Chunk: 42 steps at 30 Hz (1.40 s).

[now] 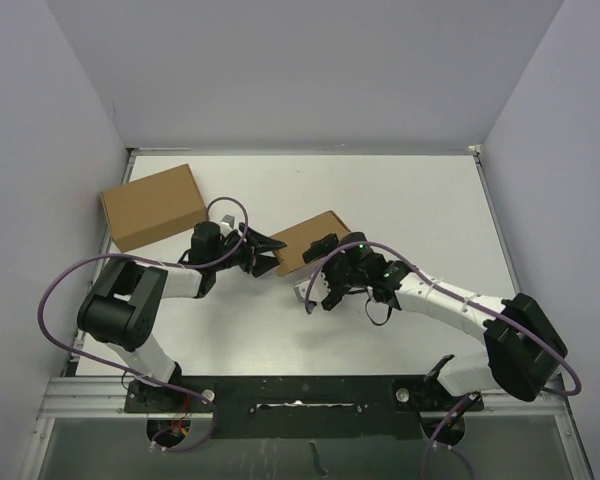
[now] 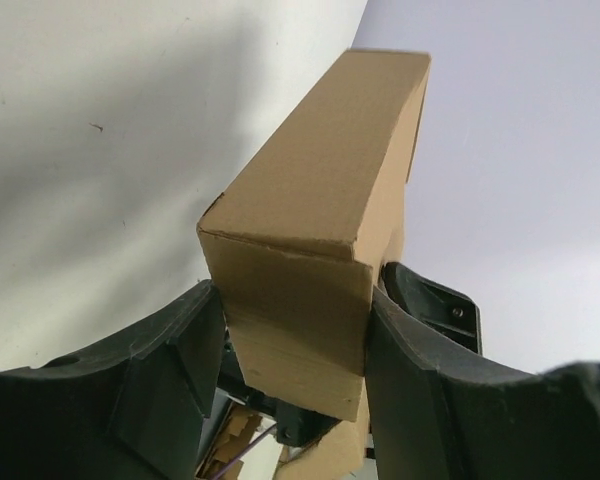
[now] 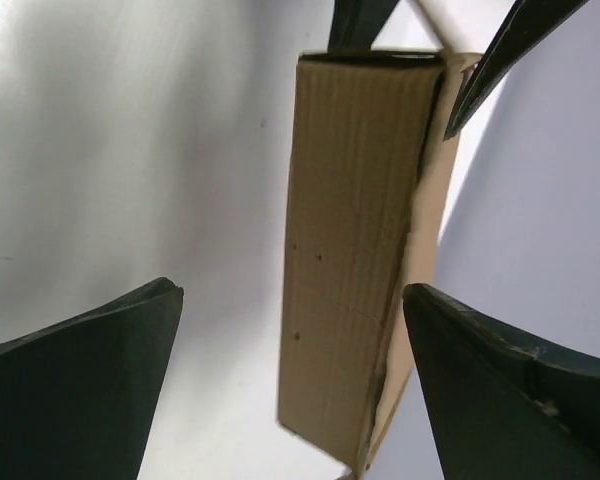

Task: Fold the paper box

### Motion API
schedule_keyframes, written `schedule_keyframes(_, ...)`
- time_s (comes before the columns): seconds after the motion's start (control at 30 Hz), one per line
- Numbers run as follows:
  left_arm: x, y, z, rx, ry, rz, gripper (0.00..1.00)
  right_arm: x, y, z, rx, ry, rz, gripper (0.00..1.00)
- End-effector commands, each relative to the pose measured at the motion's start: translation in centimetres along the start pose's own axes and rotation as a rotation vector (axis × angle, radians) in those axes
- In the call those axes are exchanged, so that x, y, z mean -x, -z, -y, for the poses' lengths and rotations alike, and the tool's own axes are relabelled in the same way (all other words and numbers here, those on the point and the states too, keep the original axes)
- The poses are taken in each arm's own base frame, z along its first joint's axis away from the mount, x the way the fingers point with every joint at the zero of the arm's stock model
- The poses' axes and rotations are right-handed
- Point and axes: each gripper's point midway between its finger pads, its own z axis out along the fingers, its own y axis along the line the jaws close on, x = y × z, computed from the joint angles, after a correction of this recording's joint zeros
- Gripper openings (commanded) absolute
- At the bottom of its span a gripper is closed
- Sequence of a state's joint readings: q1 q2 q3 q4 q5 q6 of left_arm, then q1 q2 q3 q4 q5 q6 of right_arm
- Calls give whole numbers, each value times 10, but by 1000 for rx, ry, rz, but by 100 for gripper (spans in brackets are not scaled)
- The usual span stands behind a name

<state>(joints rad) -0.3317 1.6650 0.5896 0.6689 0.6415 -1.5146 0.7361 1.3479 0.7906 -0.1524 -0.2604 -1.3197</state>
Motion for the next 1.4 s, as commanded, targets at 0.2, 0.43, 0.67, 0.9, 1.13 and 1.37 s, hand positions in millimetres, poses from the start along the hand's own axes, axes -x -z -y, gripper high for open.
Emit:
schedule_keyframes(0.2, -6, -2, 26, -72, -26, -71, 43, -20, -7, 69, -335, 159, -196, 80)
schedule_keyframes(0.43, -8, -1, 27, -87, -23, -81, 45, -16, -8, 70, -377, 186, -187, 58)
schedule_keyframes(0.67, -10, 0, 34, -123, -20, -87, 51, -12, -4, 74, -397, 147, -164, 44)
schedule_keyframes(0.9, -8, 16, 50, -164, -53, -40, 76, -13, 4, 77, -393, 39, -128, 43)
schedule_keyframes(1.13, 0, 57, 82, -202, -191, 92, 96, -18, 25, 93, -384, -219, -51, 42)
schedule_keyframes(1.37, 16, 114, 111, -177, -439, 322, 98, -21, 58, 118, -310, -639, 141, 42)
